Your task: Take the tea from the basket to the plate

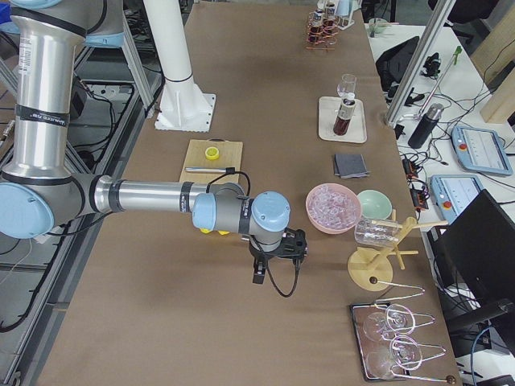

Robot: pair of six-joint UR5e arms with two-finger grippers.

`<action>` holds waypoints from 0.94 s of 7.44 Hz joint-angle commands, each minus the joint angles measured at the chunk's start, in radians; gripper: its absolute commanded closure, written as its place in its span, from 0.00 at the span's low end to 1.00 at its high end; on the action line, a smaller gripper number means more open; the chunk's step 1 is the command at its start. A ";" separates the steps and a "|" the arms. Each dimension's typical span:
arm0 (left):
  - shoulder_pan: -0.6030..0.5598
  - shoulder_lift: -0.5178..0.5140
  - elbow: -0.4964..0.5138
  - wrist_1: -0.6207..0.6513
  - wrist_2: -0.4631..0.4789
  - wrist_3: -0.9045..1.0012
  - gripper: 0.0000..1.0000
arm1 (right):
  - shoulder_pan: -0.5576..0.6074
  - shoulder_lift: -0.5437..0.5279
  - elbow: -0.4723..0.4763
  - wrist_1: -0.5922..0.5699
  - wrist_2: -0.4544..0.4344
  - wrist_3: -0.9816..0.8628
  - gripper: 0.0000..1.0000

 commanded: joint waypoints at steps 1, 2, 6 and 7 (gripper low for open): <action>-0.011 0.127 -0.101 0.004 -0.013 -0.600 0.02 | 0.000 -0.001 0.000 0.000 0.001 0.007 0.00; -0.008 0.162 -0.084 0.004 -0.095 -0.706 0.02 | 0.000 -0.001 0.000 0.000 0.000 0.007 0.00; 0.066 0.305 -0.081 -0.151 -0.139 -0.872 0.02 | 0.000 -0.002 0.000 0.000 0.000 0.007 0.00; 0.084 0.335 -0.081 -0.196 -0.138 -0.898 0.02 | 0.000 -0.002 0.000 0.000 0.000 0.007 0.00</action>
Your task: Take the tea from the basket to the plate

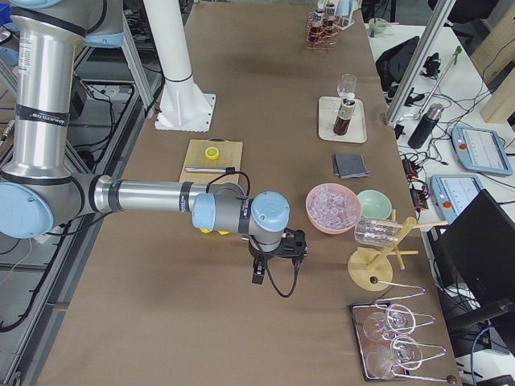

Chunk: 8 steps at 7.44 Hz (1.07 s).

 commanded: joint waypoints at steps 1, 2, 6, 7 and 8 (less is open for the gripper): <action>0.037 0.102 -0.005 -0.136 0.011 -0.064 0.02 | 0.000 -0.001 -0.002 0.000 0.000 0.000 0.00; 0.037 0.149 0.001 -0.222 0.020 -0.066 0.02 | 0.000 -0.001 -0.002 -0.002 0.000 0.000 0.00; 0.037 0.096 0.008 -0.154 0.059 -0.058 0.02 | 0.000 -0.002 -0.002 -0.002 0.000 0.000 0.00; 0.037 0.096 0.008 -0.153 0.059 -0.057 0.02 | 0.002 -0.005 -0.002 0.000 0.000 0.000 0.00; 0.037 0.096 0.008 -0.156 0.059 -0.058 0.02 | 0.003 -0.005 -0.002 0.000 0.000 0.000 0.00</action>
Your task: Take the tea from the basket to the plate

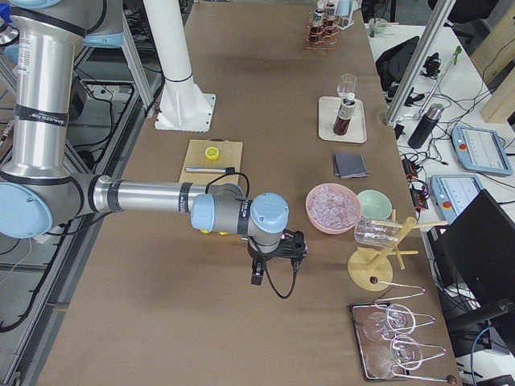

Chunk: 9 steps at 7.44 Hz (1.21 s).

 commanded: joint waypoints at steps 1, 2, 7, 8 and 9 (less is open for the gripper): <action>0.000 -0.006 0.000 0.006 0.001 0.001 0.02 | 0.004 -0.003 0.000 0.001 0.000 0.000 0.00; 0.000 -0.011 -0.002 0.006 0.001 0.001 0.02 | 0.004 -0.003 0.000 0.001 0.000 0.000 0.00; -0.001 -0.011 -0.007 -0.002 0.001 0.002 0.02 | 0.007 -0.003 0.000 0.001 0.000 0.000 0.00; -0.006 -0.009 -0.005 0.000 0.001 0.001 0.02 | 0.007 -0.003 0.000 0.001 0.000 0.000 0.00; -0.014 -0.002 -0.002 -0.002 0.000 0.002 0.02 | 0.007 -0.003 0.000 0.001 0.000 0.000 0.00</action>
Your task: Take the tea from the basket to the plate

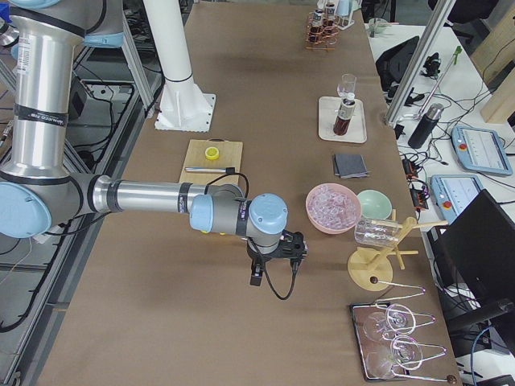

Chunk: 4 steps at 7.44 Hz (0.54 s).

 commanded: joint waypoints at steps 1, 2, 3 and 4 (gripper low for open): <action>-0.009 0.002 0.006 -0.001 0.000 -0.001 0.02 | 0.002 0.000 0.000 -0.002 0.000 0.000 0.00; -0.009 -0.003 -0.002 -0.001 -0.001 -0.001 0.02 | 0.000 0.000 0.000 0.000 0.000 0.000 0.00; -0.008 -0.003 -0.003 -0.001 -0.001 0.001 0.02 | 0.002 0.000 0.000 0.000 0.000 0.000 0.00; -0.008 -0.003 0.000 -0.005 -0.001 0.001 0.02 | 0.002 0.000 0.000 -0.002 0.000 0.000 0.00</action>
